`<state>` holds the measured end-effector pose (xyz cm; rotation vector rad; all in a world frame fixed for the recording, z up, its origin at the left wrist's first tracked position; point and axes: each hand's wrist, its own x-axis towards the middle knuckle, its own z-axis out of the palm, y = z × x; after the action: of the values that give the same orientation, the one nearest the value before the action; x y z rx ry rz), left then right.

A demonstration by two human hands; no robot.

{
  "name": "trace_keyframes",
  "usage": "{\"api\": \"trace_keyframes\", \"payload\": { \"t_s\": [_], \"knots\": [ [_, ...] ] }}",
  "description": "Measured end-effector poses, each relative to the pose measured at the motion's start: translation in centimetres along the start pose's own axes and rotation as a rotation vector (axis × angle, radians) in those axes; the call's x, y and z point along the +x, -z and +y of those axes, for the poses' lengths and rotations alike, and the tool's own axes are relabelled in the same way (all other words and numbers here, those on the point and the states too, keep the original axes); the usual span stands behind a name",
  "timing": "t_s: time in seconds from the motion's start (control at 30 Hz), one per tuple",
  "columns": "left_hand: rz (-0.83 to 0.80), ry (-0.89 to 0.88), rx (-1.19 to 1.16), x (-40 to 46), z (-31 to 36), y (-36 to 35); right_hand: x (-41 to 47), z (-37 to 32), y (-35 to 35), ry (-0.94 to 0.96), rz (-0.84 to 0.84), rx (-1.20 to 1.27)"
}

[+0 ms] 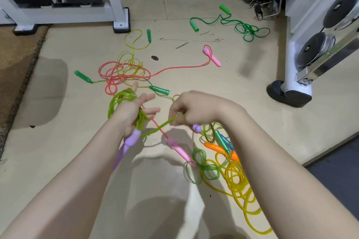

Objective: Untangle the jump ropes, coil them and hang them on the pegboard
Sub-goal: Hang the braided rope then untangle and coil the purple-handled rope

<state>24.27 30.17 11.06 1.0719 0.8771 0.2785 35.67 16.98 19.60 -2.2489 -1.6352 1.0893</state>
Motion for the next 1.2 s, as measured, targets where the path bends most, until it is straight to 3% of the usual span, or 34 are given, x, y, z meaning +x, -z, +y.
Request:
{"api": "trace_keyframes", "payload": {
  "t_s": [0.1, 0.17, 0.23, 0.33, 0.37, 0.43, 0.57, 0.67, 0.73, 0.83, 1.0, 1.1, 1.2],
  "knots": [
    [-0.257, 0.144, 0.122, -1.5, 0.8, -1.5, -0.2, 1.5, 1.2, 0.08, 0.396, 0.047],
    [-0.45, 0.205, 0.176, -2.5, 1.8, -2.9, -0.4, 2.8, 1.2, 0.075, 0.59, 0.275],
    [-0.686, 0.282, 0.08, -2.9, 2.6, -3.8, -0.3, 4.1, 0.6, 0.043, 0.74, 0.517],
    [-1.148, 0.385, -0.347, -2.7, 3.0, -4.2, 0.1, 4.8, -1.2, 0.004, 0.752, 0.753],
    [-1.186, 0.373, -0.486, -2.7, 3.0, -4.2, 0.2, 4.7, -1.8, -0.007, 0.695, 0.746],
    [-1.076, 0.285, -0.579, -2.5, 3.1, -4.3, 0.4, 4.1, -2.7, -0.052, 0.492, 0.667],
    [-0.349, 0.069, -0.388, -1.8, 3.0, -3.6, 0.5, 1.9, -3.2, -0.199, -0.103, 0.556],
    [-0.142, 0.066, -0.231, -0.8, 1.3, -1.9, 0.2, -0.1, -3.0, -0.165, -0.316, 0.33],
    [-0.144, 0.088, -0.111, -0.9, 0.5, -1.6, 0.3, -0.7, -2.3, -0.061, -0.262, 0.134],
    [-0.205, 0.068, 0.061, -1.7, 0.0, -3.1, 0.1, 0.2, -1.1, 0.003, -0.02, 0.111],
    [-0.525, 0.198, 0.199, -3.0, 1.7, -5.2, -1.1, 3.5, 0.6, 0.036, 0.507, 0.417],
    [-0.711, 0.247, 0.179, -3.5, 2.8, -5.8, -1.0, 4.4, -0.1, 0.042, 0.607, 0.701],
    [-0.819, 0.265, 0.078, -3.3, 2.8, -5.3, -0.4, 4.2, -1.2, 0.124, 0.538, 0.844]
  ]
}}
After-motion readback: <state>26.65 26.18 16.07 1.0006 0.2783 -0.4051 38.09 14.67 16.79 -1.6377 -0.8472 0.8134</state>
